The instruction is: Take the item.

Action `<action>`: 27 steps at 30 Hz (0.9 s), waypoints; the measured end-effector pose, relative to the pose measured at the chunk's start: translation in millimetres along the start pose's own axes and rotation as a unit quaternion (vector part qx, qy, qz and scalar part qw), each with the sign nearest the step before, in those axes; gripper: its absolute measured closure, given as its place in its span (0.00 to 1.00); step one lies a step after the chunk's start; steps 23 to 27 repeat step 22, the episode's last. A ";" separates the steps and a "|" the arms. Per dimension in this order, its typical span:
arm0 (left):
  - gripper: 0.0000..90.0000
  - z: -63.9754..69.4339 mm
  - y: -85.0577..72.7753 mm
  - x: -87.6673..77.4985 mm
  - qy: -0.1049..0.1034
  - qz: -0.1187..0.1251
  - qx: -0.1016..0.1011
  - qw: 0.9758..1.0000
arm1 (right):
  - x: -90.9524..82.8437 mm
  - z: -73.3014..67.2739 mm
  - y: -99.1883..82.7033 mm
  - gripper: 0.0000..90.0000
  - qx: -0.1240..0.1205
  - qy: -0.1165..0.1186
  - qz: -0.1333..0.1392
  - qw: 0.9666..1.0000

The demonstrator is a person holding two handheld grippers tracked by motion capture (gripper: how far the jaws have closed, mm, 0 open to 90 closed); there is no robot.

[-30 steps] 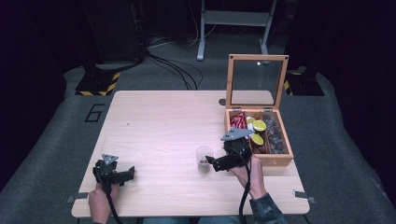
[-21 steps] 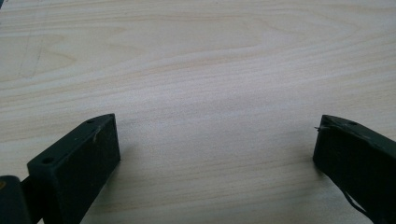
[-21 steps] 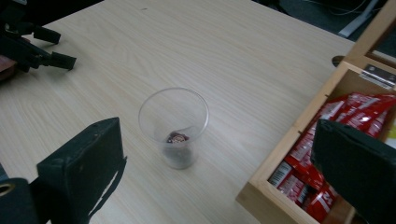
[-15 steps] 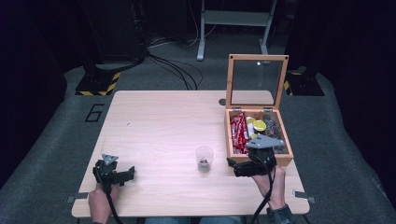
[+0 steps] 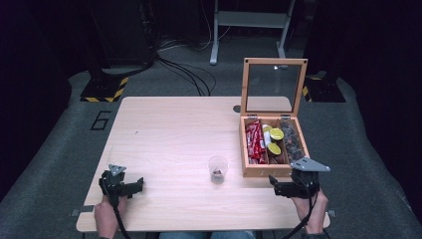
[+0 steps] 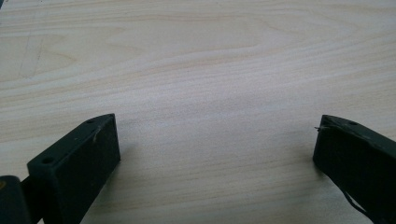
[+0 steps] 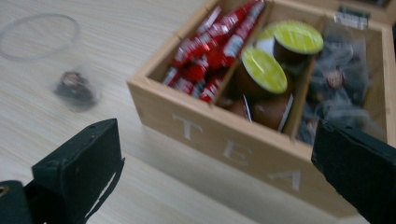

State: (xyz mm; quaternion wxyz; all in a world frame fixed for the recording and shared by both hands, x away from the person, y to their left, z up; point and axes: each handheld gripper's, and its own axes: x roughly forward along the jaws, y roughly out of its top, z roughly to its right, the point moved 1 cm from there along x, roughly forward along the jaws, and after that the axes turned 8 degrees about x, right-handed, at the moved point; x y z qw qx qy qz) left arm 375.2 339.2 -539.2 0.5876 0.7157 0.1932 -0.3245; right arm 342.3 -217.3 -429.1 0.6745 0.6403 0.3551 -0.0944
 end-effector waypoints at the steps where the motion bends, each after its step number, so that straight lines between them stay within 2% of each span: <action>1: 0.00 0.0 0.0 0.0 0.000 0.000 0.000 1.000 | 1.2 4.8 -4.8 0.01 0.007 0.000 -0.003 1.000; 2: 0.00 0.0 0.0 0.0 0.000 0.000 0.000 1.000 | 2.8 9.9 -11.3 0.01 0.023 -0.003 -0.001 1.000; 4: 0.00 0.0 0.0 0.0 0.000 0.000 0.000 1.000 | 7.7 20.7 -23.6 0.01 0.033 -0.015 -0.005 0.999; 6: 0.00 0.0 0.0 0.0 0.000 0.000 0.000 1.000 | 12.7 28.3 -33.3 0.01 0.053 -0.012 -0.010 0.998; 7: 0.00 0.0 0.0 0.0 0.000 0.000 0.000 1.000 | 20.9 36.0 -44.0 0.01 0.069 -0.015 -0.025 0.997; 9: 0.00 0.0 0.0 -0.1 0.000 0.000 0.000 1.000 | 24.5 39.0 -48.3 0.02 0.075 -0.015 -0.027 0.997; 10: 0.00 0.0 0.0 0.0 0.000 0.000 0.000 1.000 | 32.7 43.7 -55.9 0.02 0.085 -0.015 -0.037 0.996; 18: 0.00 0.0 0.0 0.0 0.000 0.000 0.000 1.000 | 60.9 55.2 -74.1 0.01 0.095 -0.031 -0.066 0.993; 22: 0.00 0.0 0.0 0.0 0.000 0.000 0.000 1.000 | 66.3 56.4 -78.0 0.00 0.088 -0.051 -0.060 0.993; 27: 0.00 0.0 0.0 0.0 0.000 0.000 0.000 1.000 | 66.3 56.4 -78.0 0.00 0.088 -0.051 -0.060 0.993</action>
